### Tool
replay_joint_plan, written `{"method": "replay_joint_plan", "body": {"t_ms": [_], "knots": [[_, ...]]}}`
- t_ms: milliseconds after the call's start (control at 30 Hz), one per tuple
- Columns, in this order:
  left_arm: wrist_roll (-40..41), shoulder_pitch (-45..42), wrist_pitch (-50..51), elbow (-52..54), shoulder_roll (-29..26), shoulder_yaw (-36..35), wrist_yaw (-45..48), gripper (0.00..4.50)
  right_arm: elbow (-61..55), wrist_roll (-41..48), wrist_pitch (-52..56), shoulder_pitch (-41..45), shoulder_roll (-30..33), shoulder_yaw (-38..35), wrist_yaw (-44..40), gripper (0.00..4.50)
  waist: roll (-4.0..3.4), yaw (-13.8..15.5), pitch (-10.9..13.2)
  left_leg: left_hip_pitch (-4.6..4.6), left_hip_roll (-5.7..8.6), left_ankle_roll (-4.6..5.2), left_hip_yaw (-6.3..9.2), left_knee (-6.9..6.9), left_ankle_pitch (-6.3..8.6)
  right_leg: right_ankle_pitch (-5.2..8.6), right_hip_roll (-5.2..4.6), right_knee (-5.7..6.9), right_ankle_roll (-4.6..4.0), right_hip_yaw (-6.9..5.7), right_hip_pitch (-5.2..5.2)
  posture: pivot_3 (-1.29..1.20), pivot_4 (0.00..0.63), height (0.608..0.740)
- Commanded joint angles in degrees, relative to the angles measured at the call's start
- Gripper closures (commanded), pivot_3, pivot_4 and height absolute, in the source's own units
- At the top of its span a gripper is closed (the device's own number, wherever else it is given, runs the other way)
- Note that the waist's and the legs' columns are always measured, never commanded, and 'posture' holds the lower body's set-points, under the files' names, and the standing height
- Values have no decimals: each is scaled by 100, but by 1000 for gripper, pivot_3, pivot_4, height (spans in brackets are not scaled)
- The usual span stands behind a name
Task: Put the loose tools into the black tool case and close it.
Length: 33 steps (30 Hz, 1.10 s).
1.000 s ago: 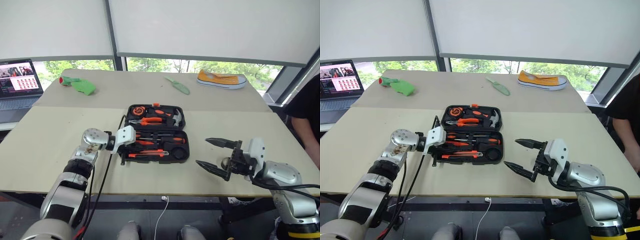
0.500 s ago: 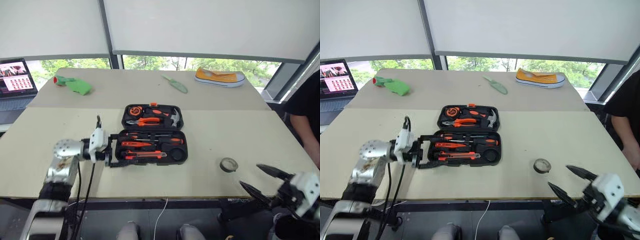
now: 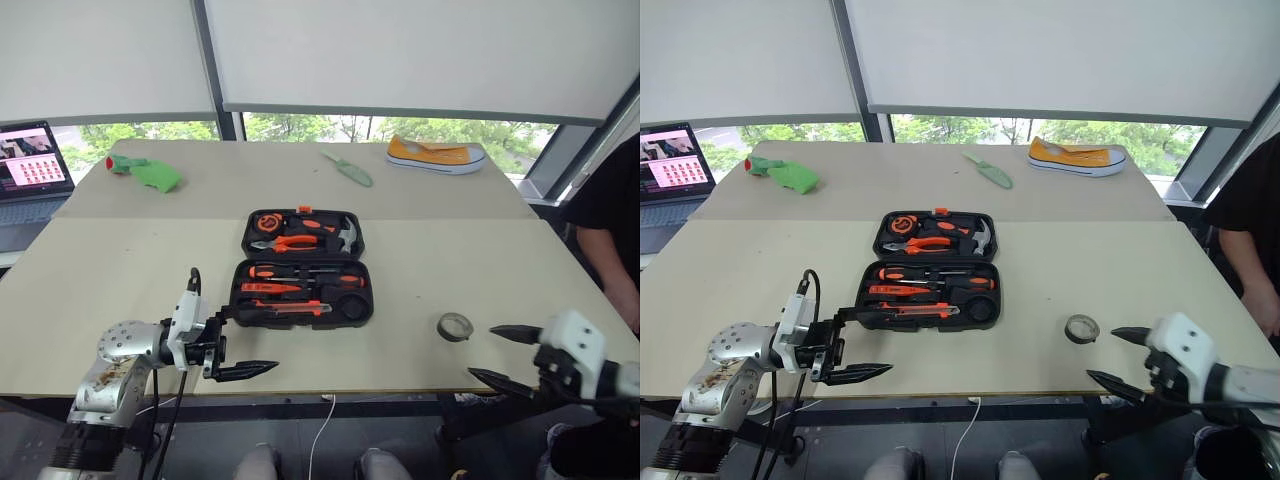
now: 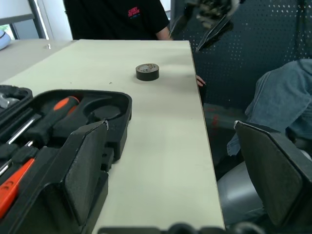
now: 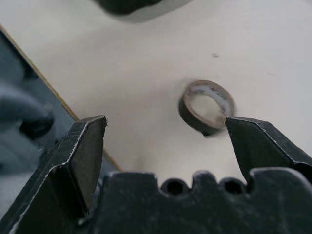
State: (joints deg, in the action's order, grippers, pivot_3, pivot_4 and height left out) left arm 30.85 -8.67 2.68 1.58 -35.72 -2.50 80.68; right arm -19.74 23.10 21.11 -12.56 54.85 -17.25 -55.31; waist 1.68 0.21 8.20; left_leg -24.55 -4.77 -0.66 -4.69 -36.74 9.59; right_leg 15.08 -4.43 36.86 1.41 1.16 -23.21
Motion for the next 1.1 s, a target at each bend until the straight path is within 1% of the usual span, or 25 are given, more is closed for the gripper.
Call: {"method": "replay_joint_plan", "body": {"t_ms": [33,167,233,267,300,333,367,533,600,633,733,867,967,1100], "knots": [[-24,-99,-24,187,-81,36,25,31,242,-293,613,804,198,715,88,0,1,23,0,-10,2,2,0,0,4,-2,0,-3,-3,2,-6,0,150,740],[-30,-217,6,136,-130,16,-8,31,618,-601,919,1459,281,1405,-46,0,4,61,2,-21,7,12,0,0,19,-15,-1,-10,6,3,-9,0,150,740],[-47,-233,-5,148,-163,14,-9,0,727,-705,1098,1645,345,1690,-160,532,3,58,2,-23,7,13,0,0,24,-15,-1,-11,12,2,-10,0,150,740],[-52,-236,-10,158,-173,16,-13,0,766,-750,1135,1713,356,1769,-180,672,4,52,2,-25,7,13,0,0,24,-15,-1,-11,12,2,-11,0,150,740],[-53,-238,-14,163,-179,18,-17,0,789,-780,1145,1756,358,1807,-188,1156,3,48,2,-25,6,13,0,0,24,-16,0,-11,12,2,-13,0,150,740],[-51,-238,-18,173,-186,10,-31,0,826,-831,1164,1846,338,1855,-159,1421,3,45,2,-25,6,13,0,0,24,-16,-1,-10,12,2,-13,0,150,740],[-48,-240,-18,184,-188,1,-51,0,864,-871,1197,1930,317,1887,-135,1846,5,43,3,-24,6,13,0,0,24,-16,0,-10,12,2,-13,0,150,740],[-22,-128,-22,293,-154,-2,-145,0,1093,-1079,964,2190,311,2046,-254,3496,5,34,3,-21,4,13,-1,-1,24,-6,1,-9,10,2,-14,0,150,740],[11,-58,-9,355,-129,-1,-188,0,1105,-1049,864,2288,297,2051,-392,4196,5,34,3,-20,4,13,-1,-1,24,-6,1,-8,11,2,-13,0,150,740],[12,-27,-12,375,-117,1,-211,0,1114,-1006,780,2401,247,2054,-472,4466,5,31,3,-20,4,13,-3,-1,24,-8,1,-8,13,3,-13,0,150,740],[8,35,-14,405,-83,-16,-314,0,982,-593,916,2899,-110,2076,-741,4466,7,-4,5,-19,1,13,-3,-1,24,-11,4,-7,20,4,-14,0,150,740],[23,89,11,470,-63,-40,-452,0,594,126,1976,3944,-953,2297,-679,4466,9,-76,9,-17,-5,13,0,-1,24,-14,10,0,23,4,-16,0,150,740],[27,134,14,506,-59,-58,-524,0,675,92,2527,4625,-1340,2795,-605,4466,8,-93,10,-18,-5,13,1,-1,24,-24,10,10,4,4,-21,0,150,740],[26,193,4,568,-54,-72,-609,0,1126,-196,2769,5222,-1669,3485,-604,4466,9,-42,10,-38,-1,13,-2,-1,24,-22,4,9,3,2,-40,0,150,740]]}}
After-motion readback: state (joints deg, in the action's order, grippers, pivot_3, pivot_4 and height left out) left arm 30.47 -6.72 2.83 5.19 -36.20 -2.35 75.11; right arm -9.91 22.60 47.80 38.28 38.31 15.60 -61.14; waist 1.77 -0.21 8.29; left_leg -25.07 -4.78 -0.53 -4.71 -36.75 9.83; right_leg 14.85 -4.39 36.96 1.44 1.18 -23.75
